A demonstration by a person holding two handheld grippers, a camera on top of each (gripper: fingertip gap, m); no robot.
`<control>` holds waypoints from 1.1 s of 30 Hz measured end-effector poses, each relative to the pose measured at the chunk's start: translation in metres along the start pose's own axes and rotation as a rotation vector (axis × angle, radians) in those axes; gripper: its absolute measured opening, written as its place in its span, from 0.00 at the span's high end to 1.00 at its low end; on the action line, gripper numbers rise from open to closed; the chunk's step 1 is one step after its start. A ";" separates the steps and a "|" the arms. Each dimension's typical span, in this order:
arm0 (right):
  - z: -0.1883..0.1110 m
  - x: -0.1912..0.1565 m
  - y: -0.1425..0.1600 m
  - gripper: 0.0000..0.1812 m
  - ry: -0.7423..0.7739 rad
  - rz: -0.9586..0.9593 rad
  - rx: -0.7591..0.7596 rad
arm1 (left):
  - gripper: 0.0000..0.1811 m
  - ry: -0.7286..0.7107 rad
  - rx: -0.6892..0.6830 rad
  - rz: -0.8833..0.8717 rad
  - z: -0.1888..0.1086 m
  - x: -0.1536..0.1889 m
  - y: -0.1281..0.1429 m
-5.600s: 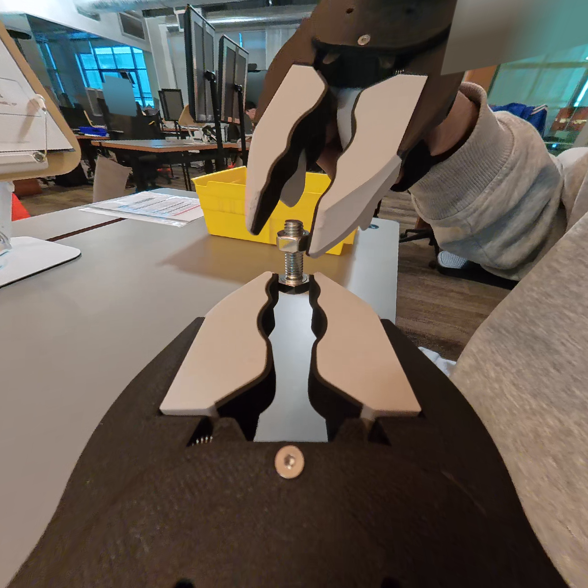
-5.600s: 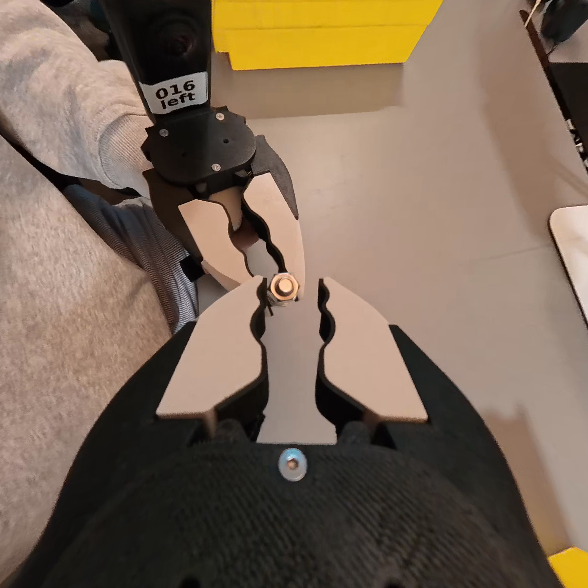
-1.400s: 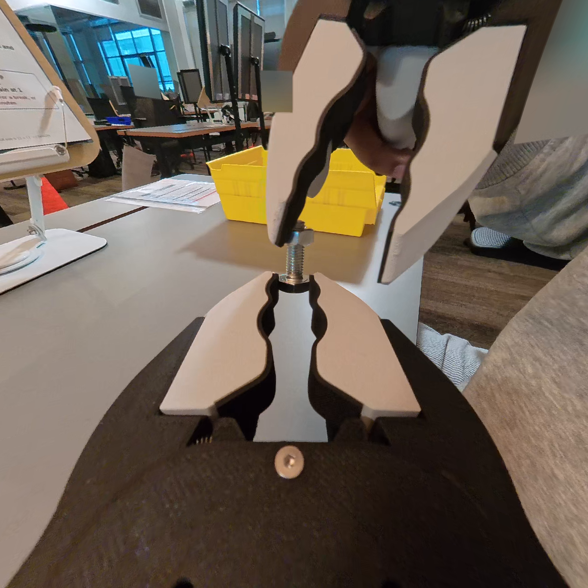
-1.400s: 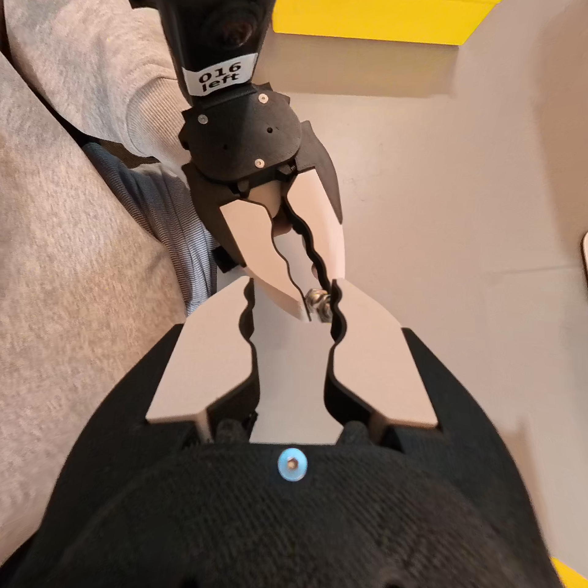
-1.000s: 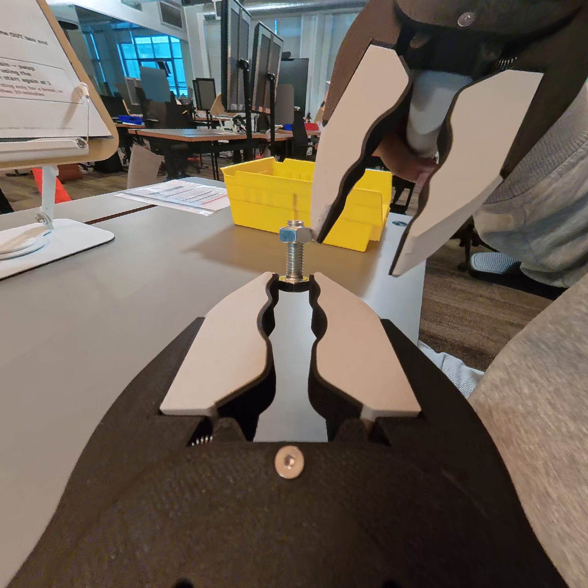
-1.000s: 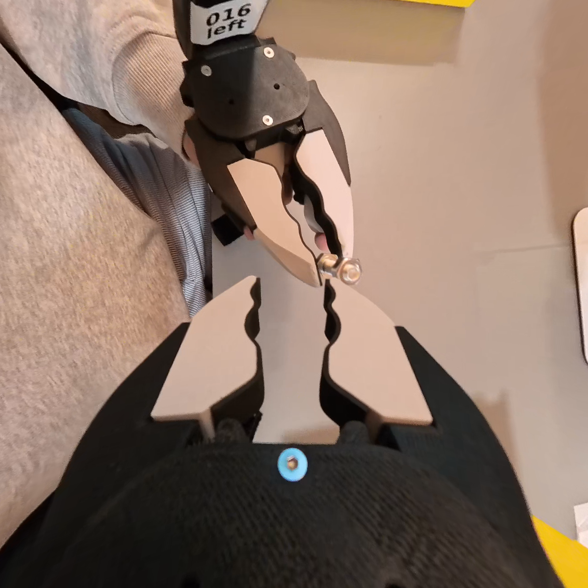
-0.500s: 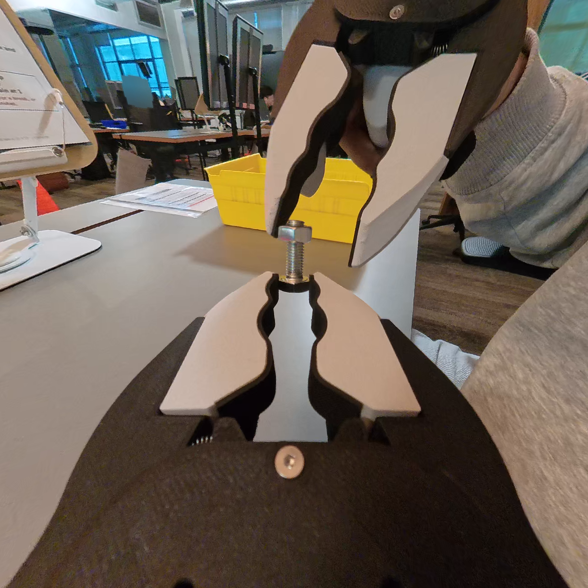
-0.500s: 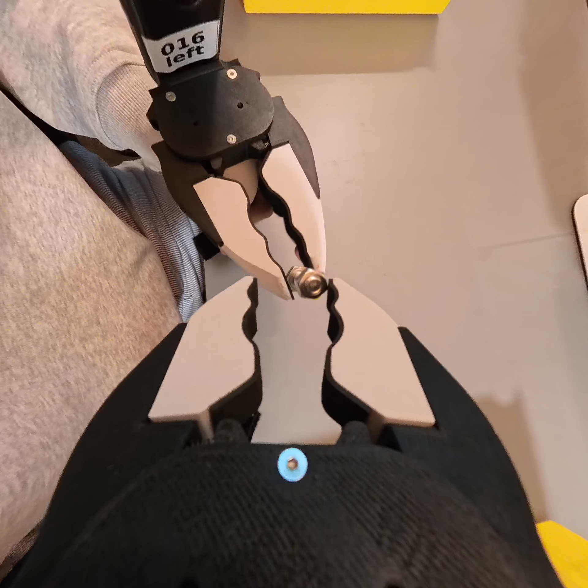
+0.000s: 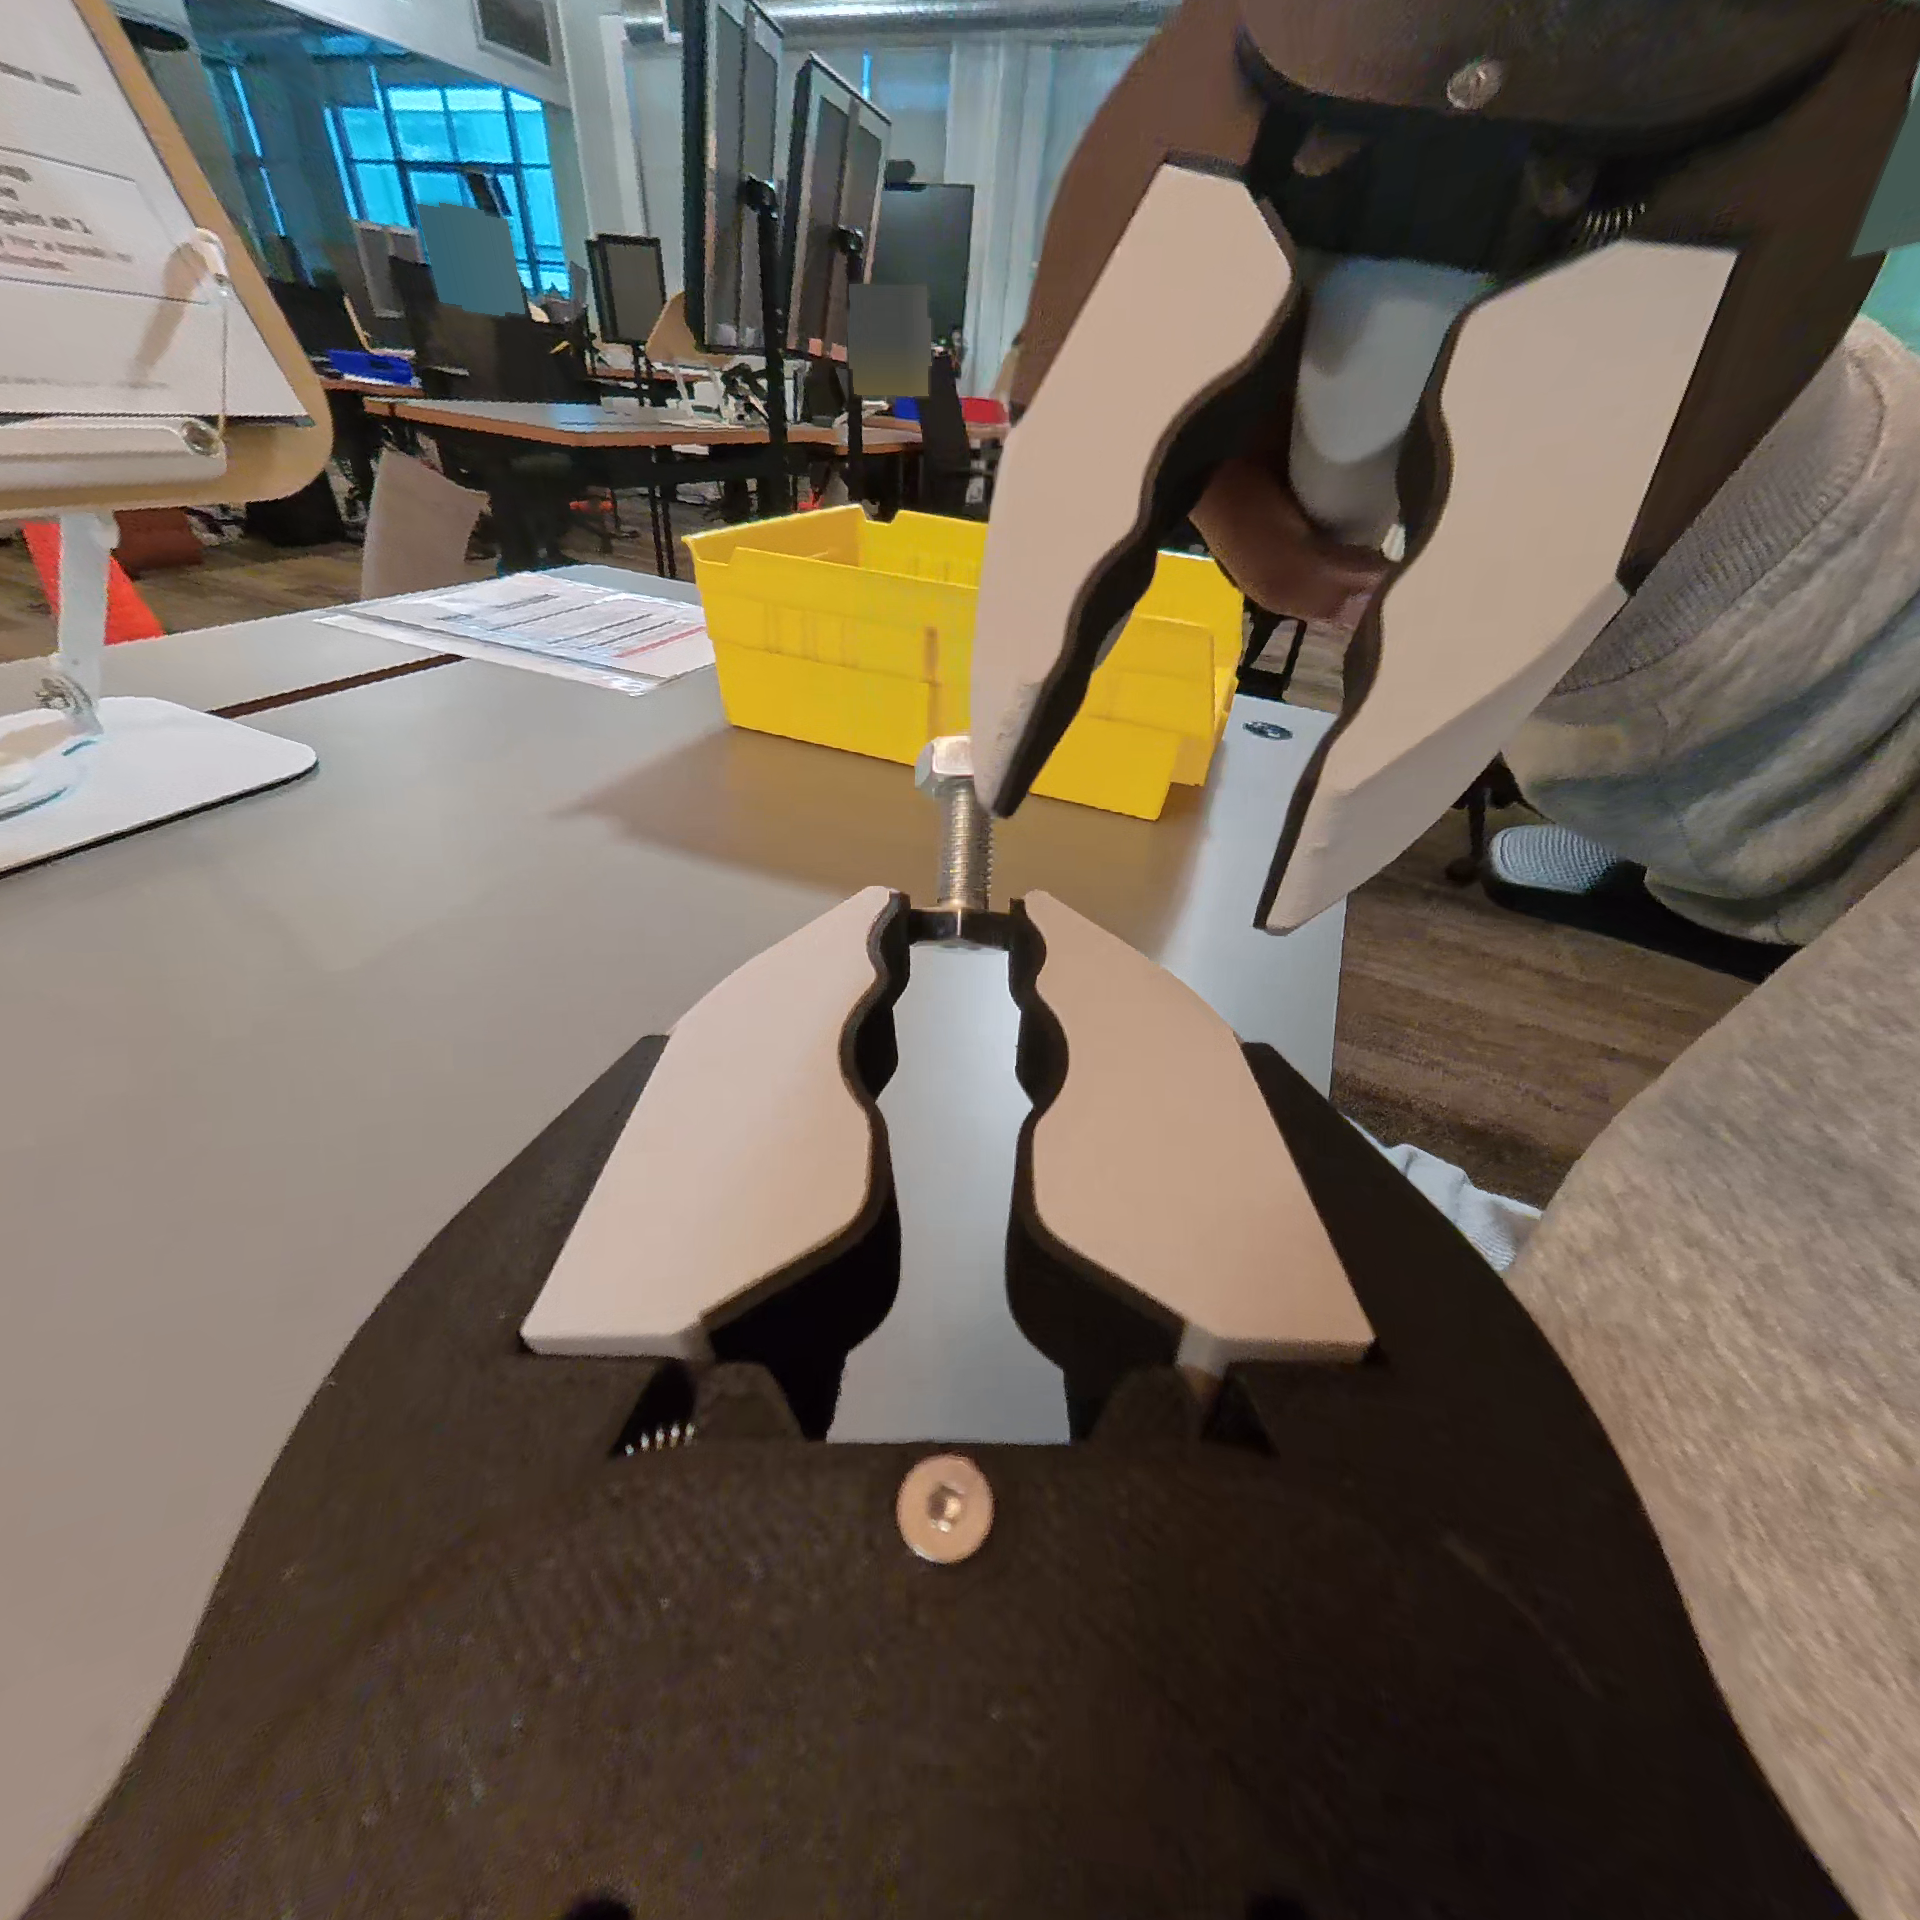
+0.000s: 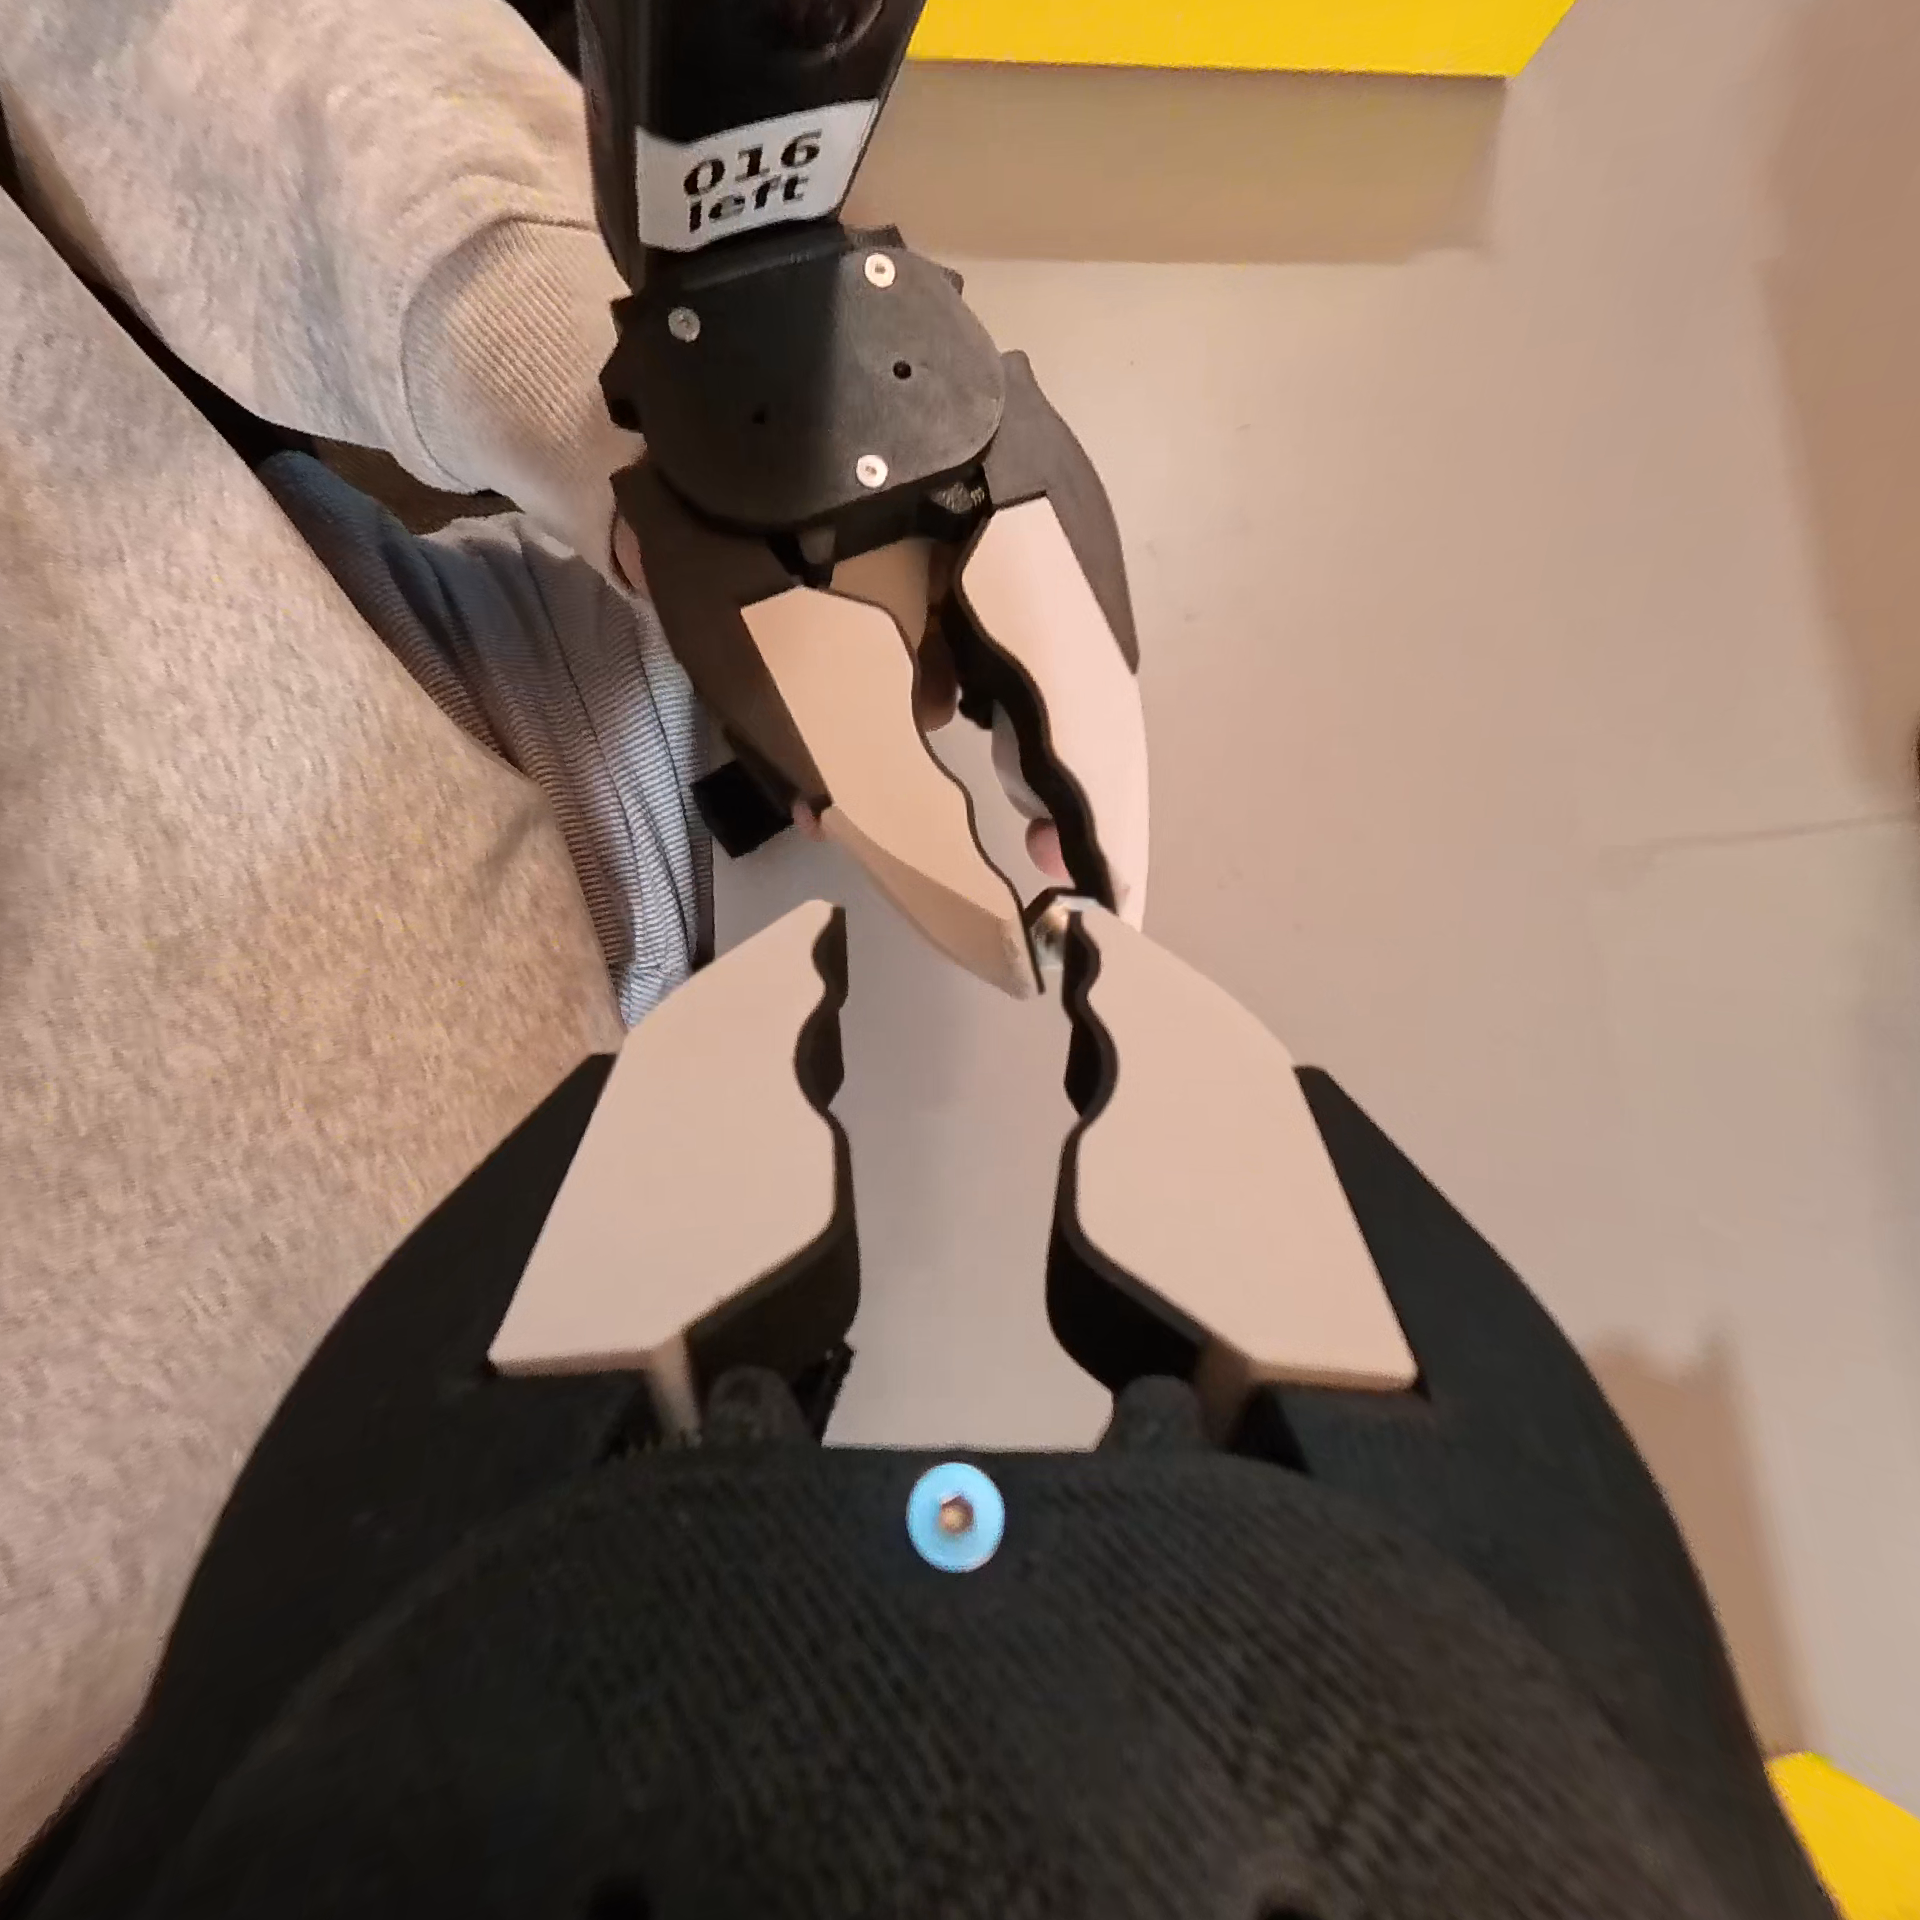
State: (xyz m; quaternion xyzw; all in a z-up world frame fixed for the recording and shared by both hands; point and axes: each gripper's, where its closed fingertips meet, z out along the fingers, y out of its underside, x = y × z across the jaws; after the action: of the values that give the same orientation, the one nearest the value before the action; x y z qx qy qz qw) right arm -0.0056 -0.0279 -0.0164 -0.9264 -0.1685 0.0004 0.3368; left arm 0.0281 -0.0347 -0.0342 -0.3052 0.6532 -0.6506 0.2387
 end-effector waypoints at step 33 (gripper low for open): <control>-0.016 0.020 -0.001 0.90 -0.185 0.331 0.196 | 0.89 0.055 0.087 0.044 -0.004 0.013 -0.015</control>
State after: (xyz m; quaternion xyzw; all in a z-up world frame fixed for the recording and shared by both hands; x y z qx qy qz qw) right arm 0.0154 -0.0313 -0.0011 -0.9003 -0.0433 0.1572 0.4036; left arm 0.0175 -0.0400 -0.0176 -0.2621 0.6371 -0.6812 0.2477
